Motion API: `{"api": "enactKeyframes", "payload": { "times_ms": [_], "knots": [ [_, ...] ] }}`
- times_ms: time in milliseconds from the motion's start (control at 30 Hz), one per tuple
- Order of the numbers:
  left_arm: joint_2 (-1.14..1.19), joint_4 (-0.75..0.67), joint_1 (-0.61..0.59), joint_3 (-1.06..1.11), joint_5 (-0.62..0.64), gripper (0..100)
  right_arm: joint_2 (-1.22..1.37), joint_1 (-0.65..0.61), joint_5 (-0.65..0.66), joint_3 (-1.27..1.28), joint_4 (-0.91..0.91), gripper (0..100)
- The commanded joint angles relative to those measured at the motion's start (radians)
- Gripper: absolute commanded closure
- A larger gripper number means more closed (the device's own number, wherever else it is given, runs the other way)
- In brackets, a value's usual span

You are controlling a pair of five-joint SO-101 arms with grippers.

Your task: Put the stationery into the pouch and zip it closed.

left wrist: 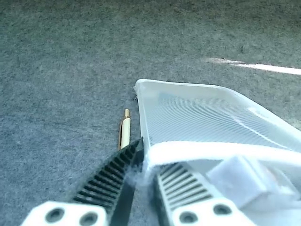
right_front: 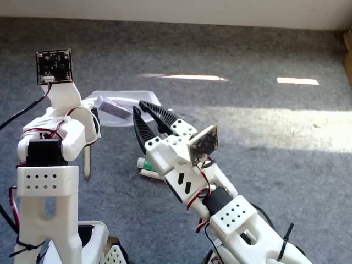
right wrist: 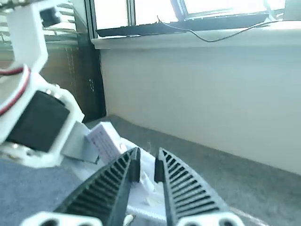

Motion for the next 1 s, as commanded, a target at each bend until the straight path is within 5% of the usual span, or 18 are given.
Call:
{"api": "enactKeyframes", "payload": {
  "times_ms": [0,367,600,967],
  "knots": [
    [-0.002,-0.003,0.016,-0.021,-0.006,99,-0.016,-0.031,-0.009,-0.054,0.053,94.7],
    [-0.002,-0.003,0.019,-0.019,-0.006,99,0.289,-0.051,-0.009,-0.194,-0.059,94.7],
    [0.001,-0.003,0.016,-0.019,-0.006,99,0.156,-0.004,-0.006,-0.185,-0.085,94.7],
    [0.001,-0.003,0.013,-0.018,-0.006,99,-0.242,0.139,-0.011,-0.145,0.346,94.7]
  ]
}}
